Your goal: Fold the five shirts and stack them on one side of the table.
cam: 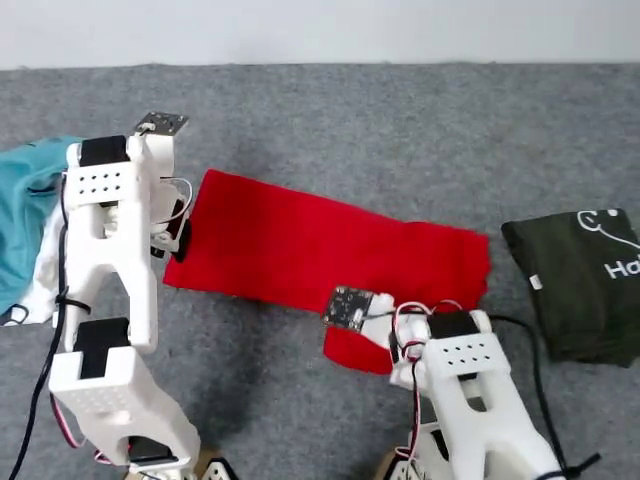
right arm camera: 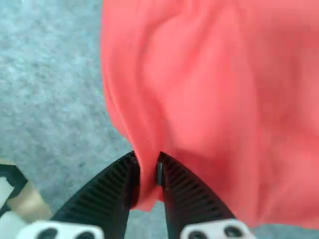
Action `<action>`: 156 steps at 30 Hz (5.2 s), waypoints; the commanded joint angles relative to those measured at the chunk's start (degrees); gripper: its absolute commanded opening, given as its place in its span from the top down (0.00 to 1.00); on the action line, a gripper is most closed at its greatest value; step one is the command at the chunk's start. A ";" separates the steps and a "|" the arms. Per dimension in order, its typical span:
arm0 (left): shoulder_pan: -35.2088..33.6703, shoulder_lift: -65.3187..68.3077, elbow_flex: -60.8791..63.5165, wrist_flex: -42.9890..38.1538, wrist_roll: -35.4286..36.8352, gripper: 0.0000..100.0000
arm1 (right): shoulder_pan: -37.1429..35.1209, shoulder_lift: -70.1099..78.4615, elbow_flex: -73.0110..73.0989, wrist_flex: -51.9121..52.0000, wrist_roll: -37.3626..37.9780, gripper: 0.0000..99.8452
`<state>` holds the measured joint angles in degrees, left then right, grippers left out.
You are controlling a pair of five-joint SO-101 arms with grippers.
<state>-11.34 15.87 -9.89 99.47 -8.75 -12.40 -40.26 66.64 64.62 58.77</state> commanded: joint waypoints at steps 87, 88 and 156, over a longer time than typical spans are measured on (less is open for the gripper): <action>40.62 2.37 1.10 -13.27 11.25 0.89 | 20.44 30.90 -40.70 -8.92 -25.41 0.80; 40.62 3.52 1.01 -13.45 12.40 0.89 | 21.49 30.20 -41.49 -7.96 -25.14 0.80; 39.47 24.88 -34.33 -3.16 14.51 0.89 | 32.57 27.91 -36.22 -4.00 -25.14 0.80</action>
<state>29.27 46.29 -37.23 92.44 5.05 19.96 -10.02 30.33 60.92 33.89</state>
